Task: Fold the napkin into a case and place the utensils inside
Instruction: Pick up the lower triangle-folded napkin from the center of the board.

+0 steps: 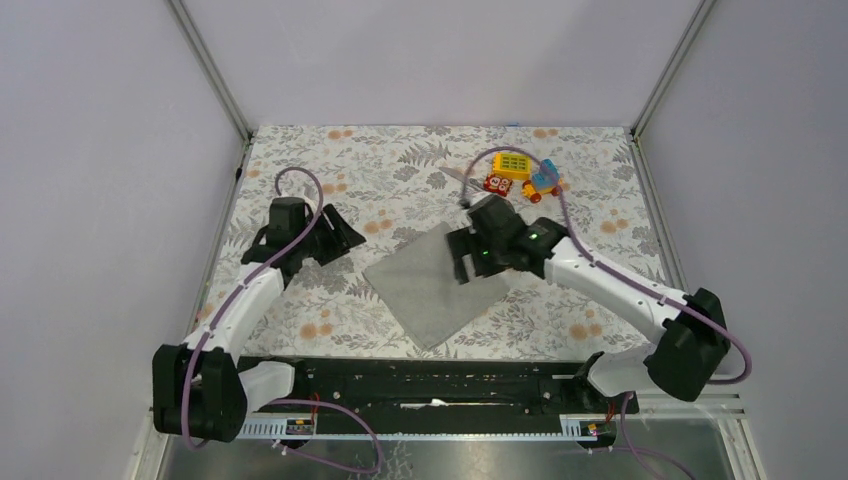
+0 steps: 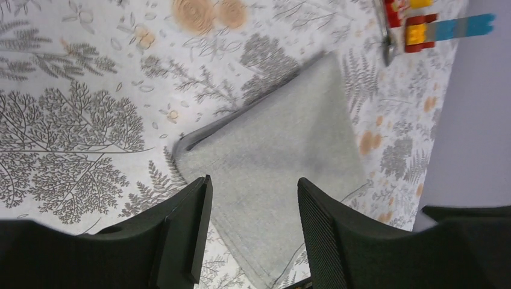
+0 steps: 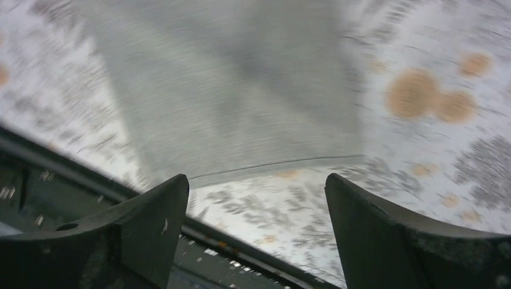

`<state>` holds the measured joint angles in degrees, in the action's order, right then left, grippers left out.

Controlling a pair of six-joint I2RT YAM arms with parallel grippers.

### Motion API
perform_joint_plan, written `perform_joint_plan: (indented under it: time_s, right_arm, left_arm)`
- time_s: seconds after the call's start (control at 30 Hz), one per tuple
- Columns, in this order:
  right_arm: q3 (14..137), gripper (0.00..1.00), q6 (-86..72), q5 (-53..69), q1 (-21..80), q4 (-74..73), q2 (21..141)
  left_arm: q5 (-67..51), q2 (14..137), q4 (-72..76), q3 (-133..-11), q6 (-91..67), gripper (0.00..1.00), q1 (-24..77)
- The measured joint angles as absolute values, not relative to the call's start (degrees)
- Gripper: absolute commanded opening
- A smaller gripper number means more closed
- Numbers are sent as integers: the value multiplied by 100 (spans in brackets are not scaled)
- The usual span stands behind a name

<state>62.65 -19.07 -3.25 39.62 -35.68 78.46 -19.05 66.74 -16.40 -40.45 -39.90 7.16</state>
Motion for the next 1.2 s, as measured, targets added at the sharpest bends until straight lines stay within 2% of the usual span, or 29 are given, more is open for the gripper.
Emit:
perform_joint_plan:
  time_s: [0.2, 0.3, 0.33, 0.5, 0.87, 1.07, 1.2]
  right_arm:
    - [7146, 93, -1955, -235, 5817, -3782, 8831]
    - [7553, 73, -2071, -110, 6318, -3946, 9677]
    - [7644, 71, -2099, -69, 6407, -3994, 9887]
    - [8020, 73, -2327, 78, 6569, -4397, 10698]
    - [8521, 53, -2445, 47, 6818, -4794, 11443]
    - [8630, 59, -2443, -12, 6875, -4816, 11714]
    - [8619, 58, -2443, -82, 6875, -4755, 11817]
  left_arm:
    - [-1876, 6259, -2132, -4458, -3789, 62, 709]
    - [-1806, 6178, -2366, -4458, -3723, 62, 705]
    - [-1774, 6176, -2434, -4458, -3699, 63, 703]
    - [-1658, 6145, -2641, -4431, -3621, 63, 659]
    - [-1662, 6121, -2582, -4158, -3623, 63, 607]
    - [-1730, 6125, -2493, -4056, -3621, 63, 589]
    - [-1780, 6125, -2460, -4034, -3621, 63, 578]
